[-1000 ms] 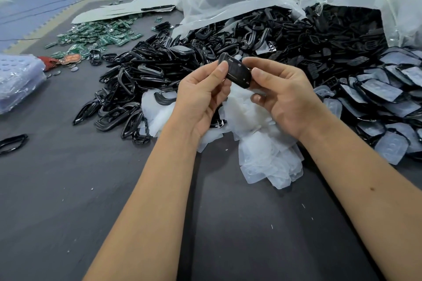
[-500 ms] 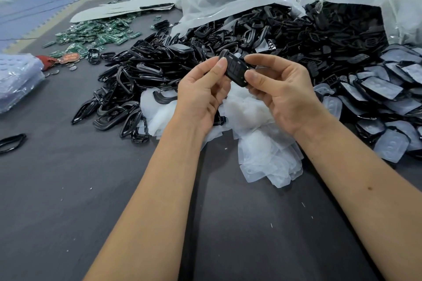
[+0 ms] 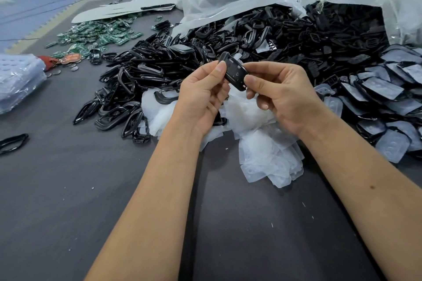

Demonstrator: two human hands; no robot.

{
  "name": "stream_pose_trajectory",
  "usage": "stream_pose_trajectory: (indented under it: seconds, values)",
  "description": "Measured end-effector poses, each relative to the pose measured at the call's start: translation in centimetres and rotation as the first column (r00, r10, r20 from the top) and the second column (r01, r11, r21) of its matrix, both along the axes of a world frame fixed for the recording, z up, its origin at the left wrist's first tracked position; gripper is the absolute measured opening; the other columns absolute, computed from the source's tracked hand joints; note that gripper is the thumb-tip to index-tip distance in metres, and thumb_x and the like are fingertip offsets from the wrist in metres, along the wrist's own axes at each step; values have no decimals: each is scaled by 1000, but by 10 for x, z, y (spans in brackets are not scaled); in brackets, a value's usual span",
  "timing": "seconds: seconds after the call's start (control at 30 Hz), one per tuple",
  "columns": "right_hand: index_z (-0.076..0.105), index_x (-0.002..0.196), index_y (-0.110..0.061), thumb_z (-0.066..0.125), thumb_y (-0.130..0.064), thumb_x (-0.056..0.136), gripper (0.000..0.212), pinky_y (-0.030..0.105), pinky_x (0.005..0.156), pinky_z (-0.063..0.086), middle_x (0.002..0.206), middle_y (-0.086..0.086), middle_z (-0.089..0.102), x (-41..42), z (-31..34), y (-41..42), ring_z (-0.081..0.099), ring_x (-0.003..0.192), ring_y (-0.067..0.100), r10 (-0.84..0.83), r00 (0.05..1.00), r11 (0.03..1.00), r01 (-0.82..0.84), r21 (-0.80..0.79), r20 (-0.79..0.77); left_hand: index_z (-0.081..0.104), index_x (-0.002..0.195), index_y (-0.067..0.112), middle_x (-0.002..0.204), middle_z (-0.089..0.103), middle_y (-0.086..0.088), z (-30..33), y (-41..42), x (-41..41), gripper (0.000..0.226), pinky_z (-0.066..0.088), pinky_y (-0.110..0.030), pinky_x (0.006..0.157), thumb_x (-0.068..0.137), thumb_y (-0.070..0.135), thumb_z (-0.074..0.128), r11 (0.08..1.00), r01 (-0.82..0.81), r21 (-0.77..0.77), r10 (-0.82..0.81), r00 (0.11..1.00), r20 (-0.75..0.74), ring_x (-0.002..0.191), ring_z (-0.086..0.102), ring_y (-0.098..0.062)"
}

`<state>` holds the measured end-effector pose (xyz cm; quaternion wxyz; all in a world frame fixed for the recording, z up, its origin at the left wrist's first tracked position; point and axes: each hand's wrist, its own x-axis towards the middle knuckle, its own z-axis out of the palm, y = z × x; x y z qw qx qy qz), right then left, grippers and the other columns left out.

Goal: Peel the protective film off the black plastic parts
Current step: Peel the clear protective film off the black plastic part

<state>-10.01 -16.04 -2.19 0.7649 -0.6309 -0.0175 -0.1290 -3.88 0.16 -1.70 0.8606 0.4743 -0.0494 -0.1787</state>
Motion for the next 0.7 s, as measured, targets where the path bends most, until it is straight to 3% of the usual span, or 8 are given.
stream_pose_trajectory:
  seconds: [0.17, 0.43, 0.5, 0.57, 0.63, 0.7]
  values:
    - [80, 97, -10, 79, -6, 78, 20, 18, 45, 44, 79, 6, 76, -1, 0, 1, 66, 63, 14, 55, 998, 995, -52, 82, -27, 72, 104, 8, 104, 67, -15, 3, -3, -1, 15, 57, -18, 64, 92, -1, 70, 995, -64, -76, 59, 997, -56, 76, 63, -15]
    - [80, 97, -9, 80, -8, 74, 22, 17, 47, 44, 83, 9, 75, -1, -1, -4, 66, 63, 13, 150, 988, 978, -142, 154, -46, 68, 106, 7, 91, 72, -11, 6, -2, -3, 10, 46, -11, 46, 97, 8, 68, 999, -27, -31, 26, 999, -43, 58, 62, -10]
    - [79, 99, -6, 79, -2, 80, 20, 19, 47, 46, 82, 8, 76, -1, -1, -2, 65, 63, 14, 83, 997, 994, -82, 71, -8, 70, 106, 7, 90, 72, -10, 5, -2, -2, 11, 52, -14, 55, 96, 5, 69, 998, -55, -23, 55, 998, 5, 65, 62, -12]
    - [76, 101, -3, 75, 7, 87, 18, 22, 47, 48, 79, 3, 75, -1, -2, 1, 66, 62, 15, -53, 996, 990, 63, -129, 78, 71, 109, 9, 90, 73, -9, 2, -2, -1, 14, 54, -19, 65, 95, 5, 70, 991, -117, 67, 106, 983, 151, 71, 62, -14]
    - [76, 98, -9, 73, 9, 89, 20, 26, 47, 52, 75, -2, 74, -1, -2, 1, 68, 61, 15, -183, 968, 919, 231, -321, 172, 72, 109, 9, 91, 73, -8, 0, 0, 1, 14, 58, -25, 72, 98, 16, 71, 961, -187, 203, 117, 942, 314, 76, 67, -16]
    - [79, 97, -12, 74, 5, 89, 20, 29, 50, 56, 79, 0, 74, -2, -3, -1, 70, 65, 15, -264, 913, 769, 394, -503, 312, 72, 107, 6, 84, 72, -7, 1, 2, 3, 29, 58, -26, 65, 102, 34, 65, 935, -209, 285, 104, 934, 343, 71, 67, -17]
